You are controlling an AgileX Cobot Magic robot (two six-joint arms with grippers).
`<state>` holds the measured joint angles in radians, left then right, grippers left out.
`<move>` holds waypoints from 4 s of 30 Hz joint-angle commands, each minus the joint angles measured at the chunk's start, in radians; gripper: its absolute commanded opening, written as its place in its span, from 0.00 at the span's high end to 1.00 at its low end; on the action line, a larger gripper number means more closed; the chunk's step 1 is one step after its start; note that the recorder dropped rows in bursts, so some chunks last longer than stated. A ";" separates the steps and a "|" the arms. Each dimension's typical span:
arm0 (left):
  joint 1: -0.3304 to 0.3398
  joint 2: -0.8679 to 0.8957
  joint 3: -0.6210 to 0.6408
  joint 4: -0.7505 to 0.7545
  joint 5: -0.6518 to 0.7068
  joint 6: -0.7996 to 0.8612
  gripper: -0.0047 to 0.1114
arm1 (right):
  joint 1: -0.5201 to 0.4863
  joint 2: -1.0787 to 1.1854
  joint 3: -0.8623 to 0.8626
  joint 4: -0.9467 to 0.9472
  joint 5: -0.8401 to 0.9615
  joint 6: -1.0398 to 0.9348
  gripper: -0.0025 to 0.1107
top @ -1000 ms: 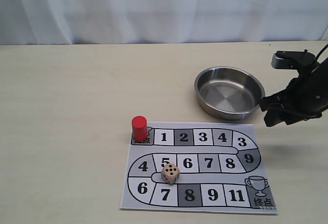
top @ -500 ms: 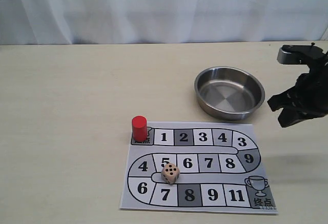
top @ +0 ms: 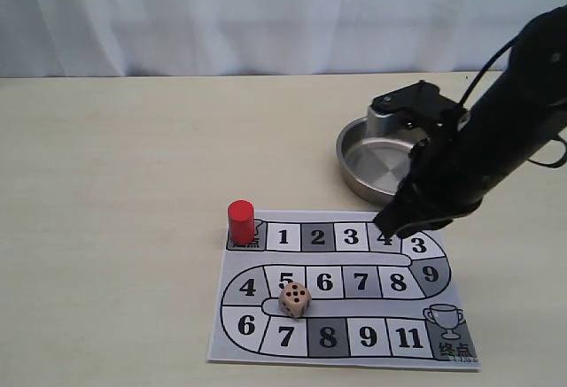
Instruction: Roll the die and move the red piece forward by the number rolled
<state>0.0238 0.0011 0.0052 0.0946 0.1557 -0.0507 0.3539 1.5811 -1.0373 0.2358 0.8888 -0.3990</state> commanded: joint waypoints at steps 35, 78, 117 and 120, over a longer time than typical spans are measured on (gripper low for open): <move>0.000 -0.001 -0.005 -0.003 -0.014 -0.002 0.96 | 0.346 0.278 0.003 -0.183 -0.228 0.212 0.94; 0.000 -0.001 -0.005 -0.001 -0.011 -0.002 0.96 | 0.346 0.277 -0.226 -0.323 -0.214 0.412 0.54; 0.000 -0.001 -0.005 -0.001 -0.012 -0.002 0.96 | 0.344 0.517 -0.356 -0.274 -0.476 0.439 0.56; 0.000 -0.001 -0.005 -0.001 -0.012 -0.002 0.96 | 0.344 0.521 -0.356 -0.274 -0.470 0.439 0.56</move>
<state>0.0238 0.0011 0.0052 0.0946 0.1537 -0.0507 0.6992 2.0979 -1.3886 -0.0293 0.4065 0.0384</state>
